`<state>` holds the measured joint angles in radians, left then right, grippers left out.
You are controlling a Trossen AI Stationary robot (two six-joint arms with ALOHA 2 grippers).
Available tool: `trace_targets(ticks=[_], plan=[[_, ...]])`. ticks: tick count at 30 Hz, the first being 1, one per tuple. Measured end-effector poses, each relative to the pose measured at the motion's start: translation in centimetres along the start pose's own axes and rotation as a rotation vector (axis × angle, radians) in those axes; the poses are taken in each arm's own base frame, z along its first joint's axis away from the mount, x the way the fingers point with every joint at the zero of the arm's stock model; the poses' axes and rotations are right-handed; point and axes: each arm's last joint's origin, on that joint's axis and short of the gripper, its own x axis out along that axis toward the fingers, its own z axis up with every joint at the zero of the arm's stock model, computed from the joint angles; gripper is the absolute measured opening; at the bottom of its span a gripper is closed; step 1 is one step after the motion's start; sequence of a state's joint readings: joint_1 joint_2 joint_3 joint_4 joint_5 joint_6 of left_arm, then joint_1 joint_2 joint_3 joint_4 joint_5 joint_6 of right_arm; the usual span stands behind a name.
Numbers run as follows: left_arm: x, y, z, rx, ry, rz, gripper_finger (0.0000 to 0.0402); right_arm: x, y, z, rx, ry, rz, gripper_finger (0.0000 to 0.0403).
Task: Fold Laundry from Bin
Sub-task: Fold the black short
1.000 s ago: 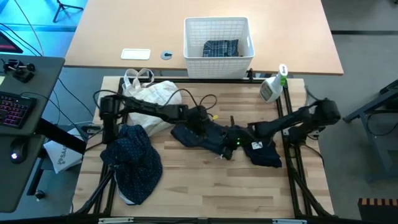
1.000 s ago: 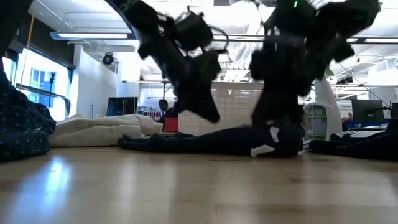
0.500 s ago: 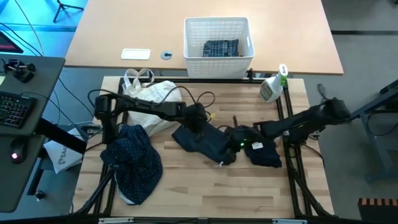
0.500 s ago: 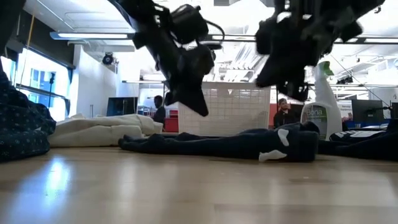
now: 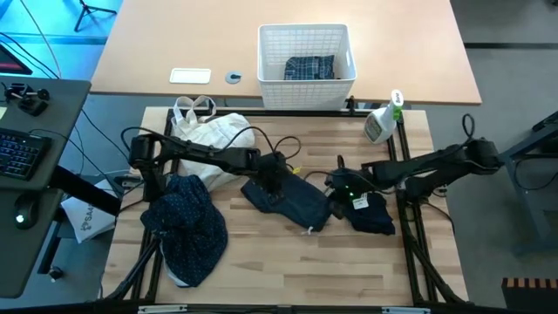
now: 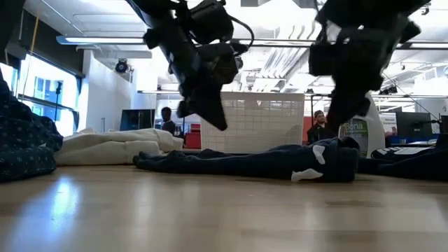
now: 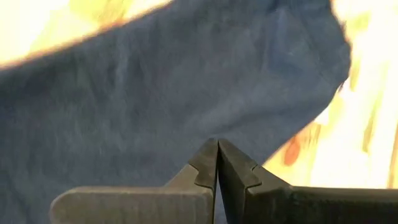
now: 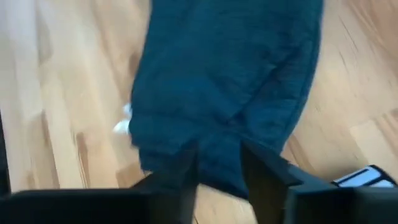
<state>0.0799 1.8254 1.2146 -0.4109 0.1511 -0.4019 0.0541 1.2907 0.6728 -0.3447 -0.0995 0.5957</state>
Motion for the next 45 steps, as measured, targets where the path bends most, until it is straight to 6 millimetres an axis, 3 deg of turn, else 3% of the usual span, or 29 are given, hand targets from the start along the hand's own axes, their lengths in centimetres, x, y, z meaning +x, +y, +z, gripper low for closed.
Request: trace_targets(ticks=[5, 9, 12, 18, 23, 28, 32, 36, 41, 45], plan=[[-1.6, -0.4, -0.1, -0.003, -0.005, -0.004, 0.0000, 2.6, -2.2, 0.8, 0.186, 0.050, -0.066, 0.0209], [-2.4, -0.5, 0.2, 0.001, -0.034, -0.009, 0.0000, 4.9, -3.5, 0.4, 0.218, 0.149, -0.116, 0.0226], [-2.9, -0.6, 0.4, 0.004, -0.053, -0.014, 0.0000, 6.0, -3.6, 0.4, 0.155, 0.183, -0.096, 0.0185], [-2.9, -0.8, 0.3, 0.008, -0.048, -0.017, 0.0000, 5.3, -3.4, 2.3, -0.267, 0.220, -0.117, 0.0022], [-2.9, -0.9, 0.3, 0.027, -0.052, -0.022, 0.0000, 3.6, -2.4, 5.7, -0.551, 0.173, -0.100, 0.0026], [-3.0, -1.3, 1.1, 0.155, -0.144, -0.051, 0.0004, 2.3, -0.7, 7.5, -0.597, 0.153, -0.086, 0.0005], [-3.0, -1.8, 2.1, 0.306, -0.262, -0.076, 0.0039, 2.3, 1.0, 7.0, -0.589, 0.145, -0.099, 0.0006], [-2.3, -1.7, 2.8, 0.374, -0.319, -0.076, 0.0102, 3.2, 2.5, 4.9, -0.554, 0.161, -0.125, 0.0003], [0.7, -1.3, 2.8, 0.474, -0.315, -0.106, 0.0183, 4.0, 4.9, 2.4, -0.534, 0.085, -0.153, 0.0002], [3.0, -1.4, 2.8, 0.527, -0.342, -0.236, 0.0225, 4.1, 6.3, 1.7, -0.530, 0.023, -0.139, 0.0001]])
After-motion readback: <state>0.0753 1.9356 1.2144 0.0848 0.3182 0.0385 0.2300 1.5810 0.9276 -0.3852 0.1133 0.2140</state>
